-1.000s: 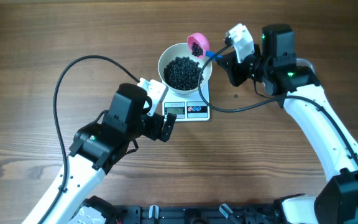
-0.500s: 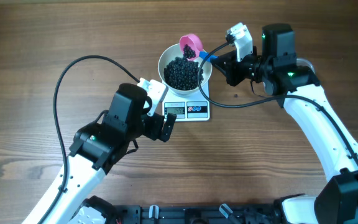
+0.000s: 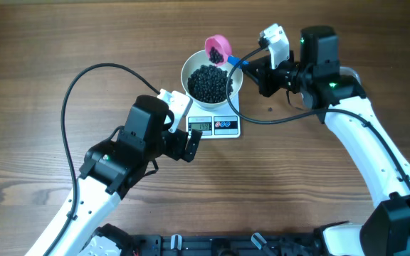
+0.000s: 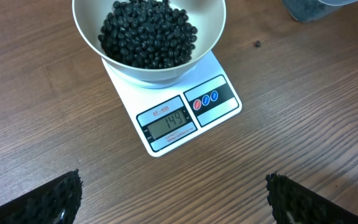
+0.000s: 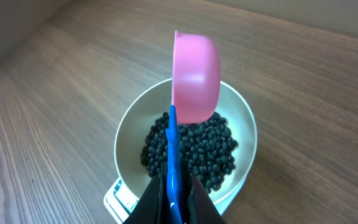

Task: Scoop item into bowl and weigh 150g on scale
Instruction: 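Tilt the scoop with the right gripper to add a few beans, then move the scoop back right to the bean tub with the right gripper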

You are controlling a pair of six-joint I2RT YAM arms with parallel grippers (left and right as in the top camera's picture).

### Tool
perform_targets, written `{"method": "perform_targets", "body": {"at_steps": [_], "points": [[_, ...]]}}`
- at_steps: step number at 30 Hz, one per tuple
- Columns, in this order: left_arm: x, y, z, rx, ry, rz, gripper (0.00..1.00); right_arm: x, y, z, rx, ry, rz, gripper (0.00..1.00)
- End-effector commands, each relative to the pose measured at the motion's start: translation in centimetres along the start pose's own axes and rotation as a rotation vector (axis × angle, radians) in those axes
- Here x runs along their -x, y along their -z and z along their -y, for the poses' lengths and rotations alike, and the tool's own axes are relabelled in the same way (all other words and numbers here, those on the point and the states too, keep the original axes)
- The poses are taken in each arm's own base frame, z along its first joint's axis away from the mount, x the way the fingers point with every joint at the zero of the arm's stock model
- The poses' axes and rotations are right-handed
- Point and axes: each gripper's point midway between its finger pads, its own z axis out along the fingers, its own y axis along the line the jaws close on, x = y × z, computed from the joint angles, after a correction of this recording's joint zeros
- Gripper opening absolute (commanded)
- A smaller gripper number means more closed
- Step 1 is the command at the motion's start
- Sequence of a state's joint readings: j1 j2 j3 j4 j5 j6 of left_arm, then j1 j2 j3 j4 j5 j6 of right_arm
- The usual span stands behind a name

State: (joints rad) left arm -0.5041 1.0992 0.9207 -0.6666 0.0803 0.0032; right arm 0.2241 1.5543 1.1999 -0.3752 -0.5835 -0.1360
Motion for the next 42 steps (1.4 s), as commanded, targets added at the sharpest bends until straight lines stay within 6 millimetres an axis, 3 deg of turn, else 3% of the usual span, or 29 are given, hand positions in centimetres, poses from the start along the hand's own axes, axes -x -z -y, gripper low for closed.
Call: {"method": "perform_targets", "body": {"at_steps": [1, 4, 7, 13, 15, 17, 20, 22, 23, 25, 42], "points": [[-0.1, -0.1, 0.4, -0.018, -0.019, -0.004, 1.0, -0.7, -0.6, -0.7, 0.02, 0.081, -0.031, 0.04], [-0.1, -0.1, 0.4, -0.018, -0.019, -0.004, 1.0, 1.0, -0.6, -0.5, 0.009, 0.097, 0.033, 0.04], [-0.1, -0.1, 0.4, -0.018, -0.019, -0.004, 1.0, 0.0, -0.6, -0.2, -0.004, 0.084, -0.008, 0.04], [-0.1, -0.1, 0.4, -0.018, -0.019, -0.004, 1.0, 0.3, -0.6, 0.2, -0.03, 0.038, 0.006, 0.04], [-0.1, -0.1, 0.4, -0.018, -0.019, -0.004, 1.0, 0.0, -0.6, -0.5, 0.01, 0.045, -0.004, 0.04], [-0.1, -0.1, 0.4, -0.018, -0.019, -0.004, 1.0, 0.0, -0.6, 0.4, -0.044, 0.053, -0.007, 0.04], [-0.1, -0.1, 0.4, -0.018, -0.019, -0.004, 1.0, 0.3, -0.6, -1.2, 0.047, 0.076, 0.007, 0.04], [-0.1, -0.1, 0.4, -0.018, -0.019, -0.004, 1.0, 0.0, -0.6, 0.8, -0.068, 0.055, -0.01, 0.04], [-0.1, -0.1, 0.4, -0.018, -0.019, -0.004, 1.0, 0.0, -0.6, 0.9, -0.072, 0.047, -0.01, 0.04], [-0.1, -0.1, 0.4, -0.018, -0.019, -0.004, 1.0, 0.4, -0.6, -1.3, 0.052, 0.047, 0.011, 0.04], [-0.1, -0.1, 0.4, -0.018, -0.019, -0.004, 1.0, 1.6, -0.5, -1.2, 0.053, -0.044, 0.057, 0.04]]}}
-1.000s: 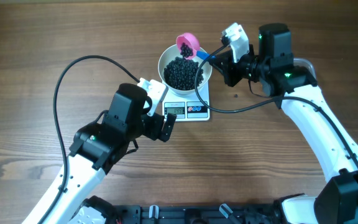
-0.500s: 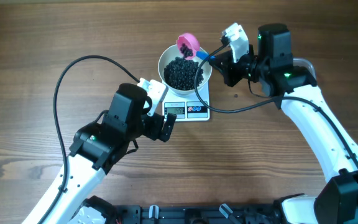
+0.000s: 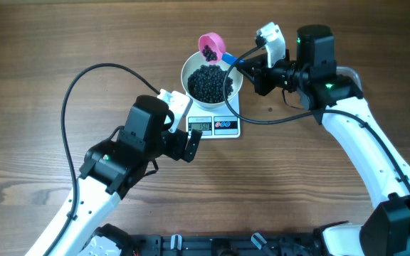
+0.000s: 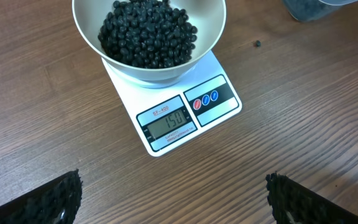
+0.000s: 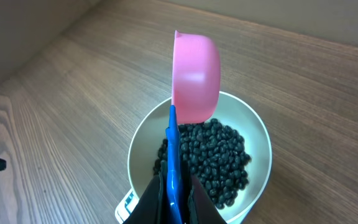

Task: Scoop item into bowl and weigh 150g on scale
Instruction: 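Move the scoop back right to the bean tub with the right gripper, then lower the pink scoop into the tub and open the right gripper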

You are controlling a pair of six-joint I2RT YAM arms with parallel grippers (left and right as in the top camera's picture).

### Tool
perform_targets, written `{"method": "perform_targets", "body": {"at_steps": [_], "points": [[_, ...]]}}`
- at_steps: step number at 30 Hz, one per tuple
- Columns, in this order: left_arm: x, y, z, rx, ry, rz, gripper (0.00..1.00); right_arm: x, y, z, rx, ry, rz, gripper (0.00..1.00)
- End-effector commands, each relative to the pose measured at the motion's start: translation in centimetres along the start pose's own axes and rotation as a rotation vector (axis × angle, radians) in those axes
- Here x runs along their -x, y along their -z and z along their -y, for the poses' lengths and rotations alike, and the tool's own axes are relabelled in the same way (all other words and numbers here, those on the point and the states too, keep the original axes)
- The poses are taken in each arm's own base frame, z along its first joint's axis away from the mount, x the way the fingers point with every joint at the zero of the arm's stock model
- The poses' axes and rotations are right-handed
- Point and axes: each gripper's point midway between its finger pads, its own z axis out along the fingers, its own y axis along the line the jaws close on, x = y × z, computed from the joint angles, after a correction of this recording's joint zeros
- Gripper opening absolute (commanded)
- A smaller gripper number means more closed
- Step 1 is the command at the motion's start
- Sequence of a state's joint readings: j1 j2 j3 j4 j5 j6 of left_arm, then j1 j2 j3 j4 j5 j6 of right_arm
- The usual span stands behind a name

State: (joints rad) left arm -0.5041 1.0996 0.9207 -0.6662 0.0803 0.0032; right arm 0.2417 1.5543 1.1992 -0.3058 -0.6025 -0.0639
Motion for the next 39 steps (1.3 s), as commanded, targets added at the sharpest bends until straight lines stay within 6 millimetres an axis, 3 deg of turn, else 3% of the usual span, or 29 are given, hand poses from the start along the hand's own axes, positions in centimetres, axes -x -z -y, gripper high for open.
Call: {"method": "perform_targets", "body": {"at_steps": [1, 6, 9, 12, 15, 17, 20, 24, 27, 30, 39], "points": [[-0.1, -0.1, 0.4, -0.018, -0.019, -0.004, 1.0, 0.2, -0.3, -0.2, 0.024, -0.026, 0.008, 0.04], [-0.1, -0.1, 0.4, -0.018, -0.019, -0.004, 1.0, 2.0, 1.1, 2.5, -0.023, -0.199, 0.091, 0.04], [-0.1, -0.1, 0.4, -0.018, -0.019, -0.004, 1.0, 2.5, 3.1, 5.8, -0.085, -0.298, 0.142, 0.04], [-0.1, -0.1, 0.4, -0.018, -0.019, -0.004, 1.0, 2.9, 5.7, 8.6, -0.148, -0.348, 0.189, 0.04], [-0.1, -0.1, 0.4, -0.018, -0.019, -0.004, 1.0, 2.9, 10.2, 11.1, -0.237, -0.392, 0.239, 0.04], [-0.1, -0.1, 0.4, -0.018, -0.019, -0.004, 1.0, 1.9, 13.2, 12.3, -0.298, -0.452, 0.242, 0.05], [-0.1, -0.1, 0.4, -0.018, -0.019, -0.004, 1.0, -1.6, 17.2, 13.9, -0.388, -0.601, 0.2, 0.04], [-0.1, -0.1, 0.4, -0.018, -0.019, -0.004, 1.0, -6.7, 20.3, 15.1, -0.461, -0.793, 0.119, 0.04], [-0.1, -0.1, 0.4, -0.018, -0.019, -0.004, 1.0, -8.7, 20.9, 15.0, -0.484, -0.828, 0.066, 0.04], [-0.1, -0.1, 0.4, -0.018, -0.019, -0.004, 1.0, -10.3, 19.6, 14.8, -0.463, -0.867, 0.018, 0.04], [-0.1, -0.1, 0.4, -0.018, -0.019, -0.004, 1.0, -15.4, 18.0, 17.8, -0.547, -1.062, -0.108, 0.04]]}}
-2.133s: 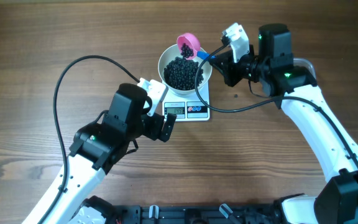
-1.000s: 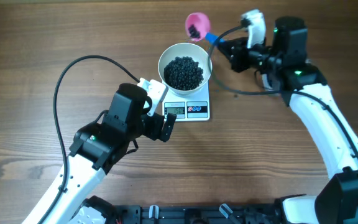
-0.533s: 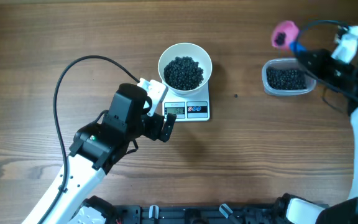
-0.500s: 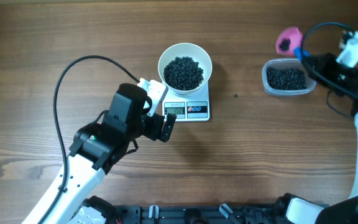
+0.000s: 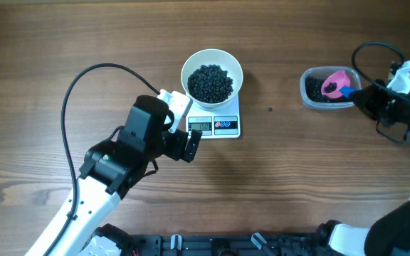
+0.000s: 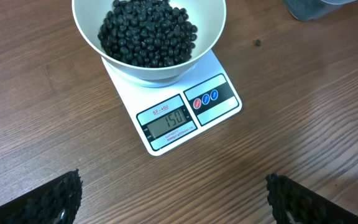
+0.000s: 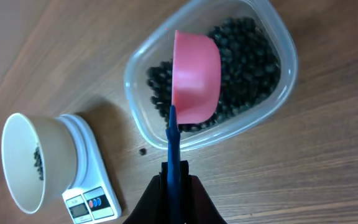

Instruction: Scoop item into bowl and weigh 150g on scale

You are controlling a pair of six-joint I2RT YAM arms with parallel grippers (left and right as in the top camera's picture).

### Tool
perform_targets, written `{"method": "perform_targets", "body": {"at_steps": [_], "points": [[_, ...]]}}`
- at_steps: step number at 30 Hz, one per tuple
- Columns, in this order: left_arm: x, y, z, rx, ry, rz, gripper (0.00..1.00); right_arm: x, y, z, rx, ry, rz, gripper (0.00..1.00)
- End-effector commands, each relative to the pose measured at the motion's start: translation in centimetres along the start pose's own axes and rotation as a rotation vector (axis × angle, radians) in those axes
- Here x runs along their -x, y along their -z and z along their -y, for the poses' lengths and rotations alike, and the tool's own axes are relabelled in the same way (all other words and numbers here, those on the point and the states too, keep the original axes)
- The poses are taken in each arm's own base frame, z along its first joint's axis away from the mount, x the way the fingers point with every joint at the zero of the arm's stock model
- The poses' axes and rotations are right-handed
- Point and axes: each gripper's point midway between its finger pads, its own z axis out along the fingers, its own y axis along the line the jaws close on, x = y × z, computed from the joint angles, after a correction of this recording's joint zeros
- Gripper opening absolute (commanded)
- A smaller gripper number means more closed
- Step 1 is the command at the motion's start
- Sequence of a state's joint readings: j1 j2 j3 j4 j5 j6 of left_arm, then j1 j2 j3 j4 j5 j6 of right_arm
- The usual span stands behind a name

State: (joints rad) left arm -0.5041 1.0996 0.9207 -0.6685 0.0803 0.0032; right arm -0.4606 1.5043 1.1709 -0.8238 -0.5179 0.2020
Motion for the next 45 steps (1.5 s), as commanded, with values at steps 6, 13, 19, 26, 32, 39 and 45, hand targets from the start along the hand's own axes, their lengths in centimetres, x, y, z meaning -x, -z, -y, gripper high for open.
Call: {"method": "perform_targets", "body": {"at_steps": [6, 13, 19, 26, 32, 39, 45], "points": [[-0.1, -0.1, 0.4, -0.019, -0.019, -0.001, 1.0, -0.7, -3.6, 2.8, -0.062, -0.108, -0.085, 0.15], [-0.1, -0.1, 0.4, -0.018, -0.019, -0.001, 1.0, -1.4, -2.7, 8.2, -0.371, -0.119, -0.09, 1.0], [-0.1, -0.1, 0.4, -0.018, -0.019, -0.001, 1.0, -2.8, -0.3, 10.2, -0.537, -0.124, -0.128, 1.0], [-0.1, -0.1, 0.4, -0.019, -0.019, -0.001, 1.0, -0.5, 7.2, 4.2, -0.412, -0.008, 0.161, 1.0], [-0.1, -0.1, 0.4, -0.019, -0.019, -0.001, 1.0, -2.6, 14.5, -9.9, 0.15, 0.486, 0.396, 1.0], [-0.1, -0.1, 0.4, -0.018, -0.019, -0.001, 1.0, -9.1, 18.5, -10.9, 0.133, 0.589, 0.441, 1.0], [-0.1, -0.1, 0.4, -0.019, -0.019, -0.001, 1.0, -11.8, 18.2, -9.4, 0.101, 0.474, 0.363, 1.0]]}}
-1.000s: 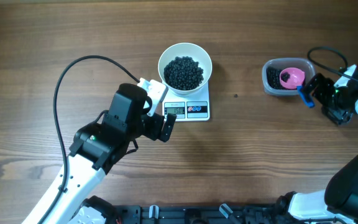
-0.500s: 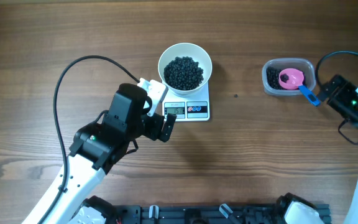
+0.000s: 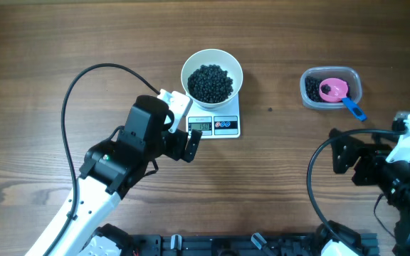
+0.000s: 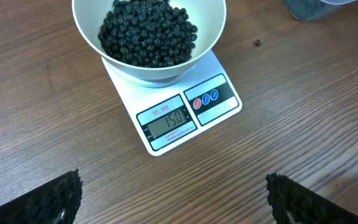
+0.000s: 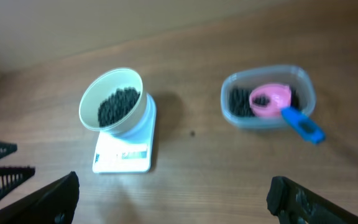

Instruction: Scoop item into bowl and weigh 150g on scale

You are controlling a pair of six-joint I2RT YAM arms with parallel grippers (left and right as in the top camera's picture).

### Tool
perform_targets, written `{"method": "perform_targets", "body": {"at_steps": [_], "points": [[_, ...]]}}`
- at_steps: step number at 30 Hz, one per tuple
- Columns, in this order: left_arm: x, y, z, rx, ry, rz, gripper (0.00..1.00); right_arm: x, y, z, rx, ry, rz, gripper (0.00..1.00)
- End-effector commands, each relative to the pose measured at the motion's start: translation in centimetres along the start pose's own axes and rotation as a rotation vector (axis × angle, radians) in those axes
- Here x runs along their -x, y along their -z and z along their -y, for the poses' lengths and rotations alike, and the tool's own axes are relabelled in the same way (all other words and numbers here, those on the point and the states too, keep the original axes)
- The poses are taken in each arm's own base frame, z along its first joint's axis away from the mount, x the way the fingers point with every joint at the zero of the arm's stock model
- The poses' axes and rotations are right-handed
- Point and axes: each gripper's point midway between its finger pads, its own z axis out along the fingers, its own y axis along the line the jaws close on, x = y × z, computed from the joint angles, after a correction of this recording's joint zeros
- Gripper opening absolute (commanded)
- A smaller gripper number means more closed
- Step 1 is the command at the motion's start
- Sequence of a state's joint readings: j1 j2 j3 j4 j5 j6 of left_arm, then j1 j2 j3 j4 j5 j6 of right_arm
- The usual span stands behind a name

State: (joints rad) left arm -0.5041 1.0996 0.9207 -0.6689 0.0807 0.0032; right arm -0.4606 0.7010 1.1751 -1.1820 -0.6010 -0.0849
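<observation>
A white bowl (image 3: pixel 212 74) full of black beans stands on the white scale (image 3: pixel 214 125); in the left wrist view the scale display (image 4: pixel 168 121) reads 150. The pink scoop (image 3: pixel 332 89) with a blue handle lies in the clear tub (image 3: pixel 310 94) of beans at the right, also seen as the scoop (image 5: pixel 270 100) in the right wrist view. My left gripper (image 3: pixel 193 144) hangs open just left of the scale's front, nothing between its fingers (image 4: pixel 58 198). My right gripper (image 3: pixel 342 154) is open and empty near the front right, well away from the tub.
One stray bean (image 3: pixel 270 109) lies on the wooden table between scale and tub. A black cable (image 3: pixel 73 99) loops over the table at the left, and another curls around the right arm.
The right gripper has let go of the scoop, which now rests in the tub. That arm has drawn back toward the front right and stands open. The left arm is unmoved.
The right gripper held the scoop tilted over the bowl while the scale read 149. The display then showed 150 with the scoop still at the bowl's rim. Later the scoop was over the tub, and now it lies there released.
</observation>
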Motion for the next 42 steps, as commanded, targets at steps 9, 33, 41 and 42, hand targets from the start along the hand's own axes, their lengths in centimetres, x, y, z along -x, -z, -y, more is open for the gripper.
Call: {"method": "perform_targets", "body": {"at_steps": [9, 33, 41, 42], "points": [[-0.1, -0.1, 0.4, -0.018, -0.019, -0.001, 1.0, 0.9, 0.3, 1.2, -0.079, 0.06, 0.032, 1.0], [-0.1, -0.1, 0.4, -0.018, -0.019, -0.001, 1.0, -6.2, -10.0, 3.1, 0.087, 0.189, 0.592, 1.0], [-0.1, -0.1, 0.4, -0.018, -0.019, -0.001, 1.0, -6.4, -9.7, 3.1, 0.059, 0.193, 0.661, 1.0], [-0.1, -0.1, 0.4, -0.018, -0.019, -0.001, 1.0, -6.3, -9.8, 3.3, 0.048, 0.189, 0.664, 1.0]]}}
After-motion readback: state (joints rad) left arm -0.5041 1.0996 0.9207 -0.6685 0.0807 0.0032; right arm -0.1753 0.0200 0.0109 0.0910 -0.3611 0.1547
